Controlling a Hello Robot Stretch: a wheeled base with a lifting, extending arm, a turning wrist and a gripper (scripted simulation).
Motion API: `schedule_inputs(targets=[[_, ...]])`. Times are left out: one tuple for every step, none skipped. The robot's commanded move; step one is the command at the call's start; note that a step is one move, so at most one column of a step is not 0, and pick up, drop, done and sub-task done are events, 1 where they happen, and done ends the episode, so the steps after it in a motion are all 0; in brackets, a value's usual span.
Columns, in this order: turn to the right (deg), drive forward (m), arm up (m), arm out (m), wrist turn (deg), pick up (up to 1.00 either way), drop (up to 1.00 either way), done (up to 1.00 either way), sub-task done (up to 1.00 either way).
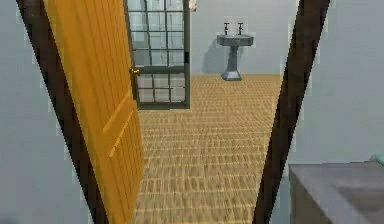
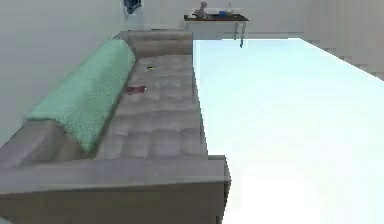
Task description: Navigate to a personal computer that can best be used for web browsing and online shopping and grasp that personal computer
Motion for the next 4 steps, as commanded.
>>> schedule_inputs(targets=[[0.0, 1.00, 0.00, 0.00, 0.0, 0.00, 0.00, 0.00, 0.00], [15.0, 0.00, 0.00, 0.00, 0.0, 0.00, 0.00, 0.00, 0.00], [0.0, 0.10, 0.00, 0.00, 0.0, 0.00, 0.00, 0.00, 0.00], [-3.0, 0.00, 0.00, 0.00, 0.0, 0.00, 0.00, 0.00, 0.00]])
